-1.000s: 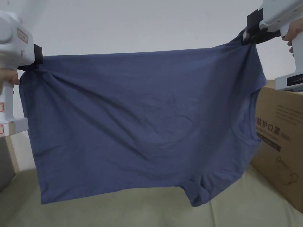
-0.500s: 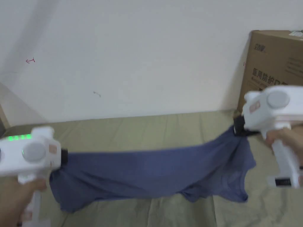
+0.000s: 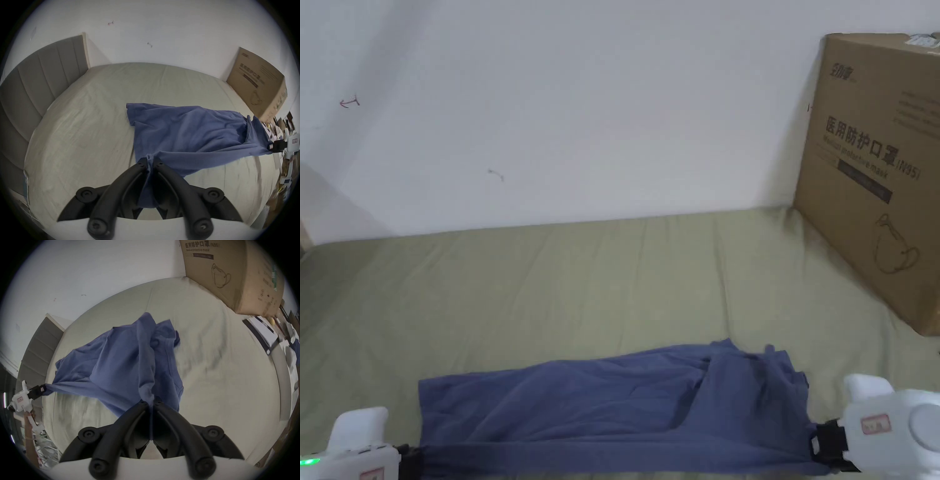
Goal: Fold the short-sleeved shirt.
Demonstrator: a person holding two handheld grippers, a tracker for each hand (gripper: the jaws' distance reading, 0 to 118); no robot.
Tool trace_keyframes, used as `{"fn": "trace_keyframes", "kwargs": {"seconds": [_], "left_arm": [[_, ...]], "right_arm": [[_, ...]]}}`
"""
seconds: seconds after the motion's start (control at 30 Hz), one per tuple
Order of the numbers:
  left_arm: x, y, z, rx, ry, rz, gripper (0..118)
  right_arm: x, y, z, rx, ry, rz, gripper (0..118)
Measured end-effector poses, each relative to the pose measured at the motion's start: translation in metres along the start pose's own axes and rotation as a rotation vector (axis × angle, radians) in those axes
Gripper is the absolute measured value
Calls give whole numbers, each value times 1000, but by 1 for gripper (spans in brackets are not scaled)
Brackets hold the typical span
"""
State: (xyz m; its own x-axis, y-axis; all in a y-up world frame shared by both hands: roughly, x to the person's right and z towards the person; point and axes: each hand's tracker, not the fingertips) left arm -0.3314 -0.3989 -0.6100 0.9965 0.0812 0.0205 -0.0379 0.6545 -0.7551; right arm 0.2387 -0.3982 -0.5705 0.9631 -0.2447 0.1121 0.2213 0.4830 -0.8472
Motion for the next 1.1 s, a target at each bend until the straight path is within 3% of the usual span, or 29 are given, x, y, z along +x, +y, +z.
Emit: {"fn": "trace_keyframes", "kwargs": {"seconds": [0.2,0.33,0.47,0.73,0.8,0.83,0.87,0.9,0.93,0.97,1.0,1.1], "left_arm": [[-12,-78,77,1,30,8,3],[-12,-137,118,-25,69,-64,3],[-8,-187,142,-53,94,-128,3],[-20,-233,173,-43,48,-10,3],[-22,-236,173,-24,36,18,9],[-23,-236,172,-32,49,14,29],[-24,-236,172,-49,89,15,50],[-25,-236,171,-55,111,14,69],[-27,-236,173,-54,105,16,82],[-28,-236,179,-40,89,25,83],[-30,-236,185,-23,71,44,83],[-32,-231,202,12,38,105,83]], "right_arm": [[5,-84,59,23,43,-4,0],[-2,-140,86,6,5,103,0],[2,-190,102,-12,16,84,0],[15,-243,122,-23,14,35,0],[15,-244,119,-12,11,20,1],[15,-244,118,-6,11,11,2],[15,-242,116,-4,7,6,9],[13,-241,116,0,-3,4,24],[11,-241,118,7,-15,12,57],[9,-241,119,13,-29,32,82],[7,-241,121,21,-37,45,94],[1,-241,136,64,-44,58,94]]}}
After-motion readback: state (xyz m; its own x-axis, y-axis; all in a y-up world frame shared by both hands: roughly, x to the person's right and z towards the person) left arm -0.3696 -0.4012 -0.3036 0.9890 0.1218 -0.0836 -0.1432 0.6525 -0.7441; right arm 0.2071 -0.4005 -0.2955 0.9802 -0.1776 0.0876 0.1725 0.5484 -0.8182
